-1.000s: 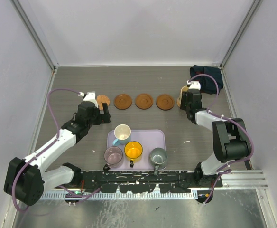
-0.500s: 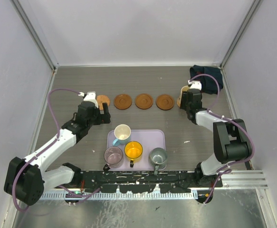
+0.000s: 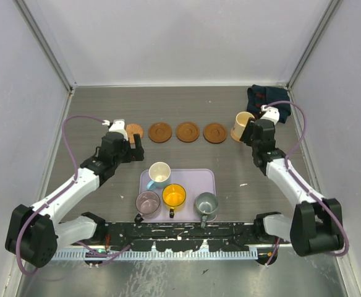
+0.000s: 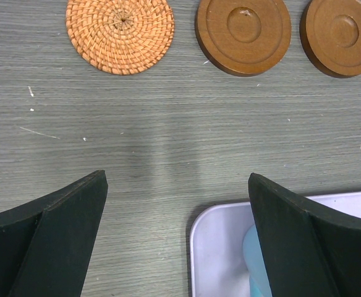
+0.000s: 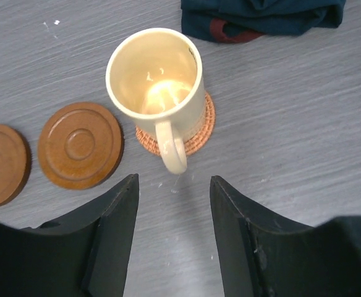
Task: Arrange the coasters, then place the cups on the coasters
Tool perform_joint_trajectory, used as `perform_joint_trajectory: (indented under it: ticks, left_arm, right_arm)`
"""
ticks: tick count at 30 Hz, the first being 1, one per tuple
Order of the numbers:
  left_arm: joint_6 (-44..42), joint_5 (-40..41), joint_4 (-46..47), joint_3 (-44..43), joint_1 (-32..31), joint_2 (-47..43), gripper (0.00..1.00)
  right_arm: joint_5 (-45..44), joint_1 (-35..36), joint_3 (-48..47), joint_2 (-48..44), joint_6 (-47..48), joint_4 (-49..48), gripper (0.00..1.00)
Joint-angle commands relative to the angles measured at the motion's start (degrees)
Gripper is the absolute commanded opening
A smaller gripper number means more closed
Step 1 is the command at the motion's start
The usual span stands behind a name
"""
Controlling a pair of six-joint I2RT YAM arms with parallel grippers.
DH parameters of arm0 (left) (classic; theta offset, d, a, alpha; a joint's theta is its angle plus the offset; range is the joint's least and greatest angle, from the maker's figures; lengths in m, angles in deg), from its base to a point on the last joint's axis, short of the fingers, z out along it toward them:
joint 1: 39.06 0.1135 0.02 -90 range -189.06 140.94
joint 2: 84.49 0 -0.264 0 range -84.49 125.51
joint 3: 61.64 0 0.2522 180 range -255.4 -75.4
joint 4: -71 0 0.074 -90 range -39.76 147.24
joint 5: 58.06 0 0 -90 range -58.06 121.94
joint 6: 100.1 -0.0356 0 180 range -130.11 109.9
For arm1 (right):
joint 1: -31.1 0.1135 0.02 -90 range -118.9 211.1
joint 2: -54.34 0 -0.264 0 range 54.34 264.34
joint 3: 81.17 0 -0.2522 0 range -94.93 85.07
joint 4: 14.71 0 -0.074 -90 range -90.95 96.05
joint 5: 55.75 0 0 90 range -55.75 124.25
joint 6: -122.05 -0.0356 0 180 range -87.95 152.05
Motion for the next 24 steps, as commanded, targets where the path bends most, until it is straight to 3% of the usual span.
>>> perform_joint_trajectory:
  ticks: [1, 5, 12, 24]
  left_arm:
    - [0.3, -0.3, 2.6, -1.5, -0.1, -0.9, 0.98]
    - [0.1, -0.7, 2.7, -1.4, -0.1, -0.9, 0.98]
    - [0.3, -2.7, 2.4, -1.3, -0.1, -1.4, 0.98]
    - [1.1, -3.2, 1.2, -0.7, -0.1, -2.8, 0.98]
  right_arm:
    - [-0.3, 3.8, -4.1, -7.8, -4.9, 13.7, 0.54]
    - [-5.5, 13.9, -4.7, -14.8, -7.2, 22.8, 0.55]
    - [-2.4, 26.2, -4.0, -21.5, -17.4, 34.5, 0.53]
    - [1.1, 41.8, -1.1, -25.2, -25.3, 43.7, 0.49]
